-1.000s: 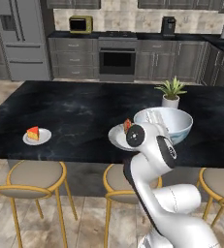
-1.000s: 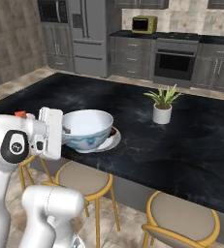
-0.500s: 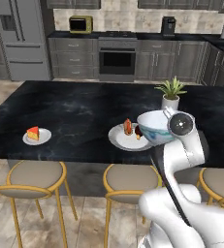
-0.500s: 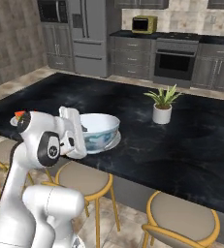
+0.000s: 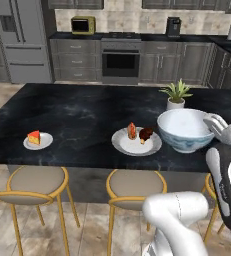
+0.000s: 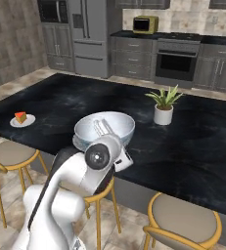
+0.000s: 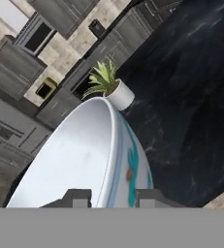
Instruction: Take the smaller bowl and place it next to the appetizer plate on the dining counter , and place the larger bowl next to the plate with cooked food.
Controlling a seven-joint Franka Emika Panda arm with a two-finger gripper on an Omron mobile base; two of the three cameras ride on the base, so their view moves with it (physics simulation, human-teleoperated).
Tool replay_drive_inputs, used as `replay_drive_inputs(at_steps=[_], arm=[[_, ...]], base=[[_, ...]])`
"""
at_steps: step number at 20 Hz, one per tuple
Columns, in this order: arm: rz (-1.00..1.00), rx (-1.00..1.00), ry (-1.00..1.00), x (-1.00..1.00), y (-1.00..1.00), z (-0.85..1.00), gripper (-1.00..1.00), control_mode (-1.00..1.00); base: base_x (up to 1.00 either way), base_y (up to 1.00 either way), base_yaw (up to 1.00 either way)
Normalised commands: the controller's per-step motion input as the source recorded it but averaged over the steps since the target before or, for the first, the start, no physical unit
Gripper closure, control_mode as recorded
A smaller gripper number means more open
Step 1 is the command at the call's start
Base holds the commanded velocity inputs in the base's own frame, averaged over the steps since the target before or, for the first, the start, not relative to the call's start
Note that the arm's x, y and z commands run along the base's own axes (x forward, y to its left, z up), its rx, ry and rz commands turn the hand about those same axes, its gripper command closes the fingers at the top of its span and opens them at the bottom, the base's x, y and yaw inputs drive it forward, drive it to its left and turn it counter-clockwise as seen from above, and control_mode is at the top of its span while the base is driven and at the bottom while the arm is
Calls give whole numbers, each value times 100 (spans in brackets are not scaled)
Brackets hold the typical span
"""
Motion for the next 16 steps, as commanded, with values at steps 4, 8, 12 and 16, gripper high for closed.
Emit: replay_drive_inputs(at_steps=[4, 8, 12, 16], arm=[[51, 6, -27, 0, -100, -25, 100, -100], [44, 8, -9, 0, -100, -22, 100, -100], [25, 11, 0, 21, -94, -1, 100, -100], [13, 8, 7, 54, -89, 0, 100, -100]], base=[[0, 0, 0], [0, 0, 0], [0, 0, 0], [0, 0, 0]])
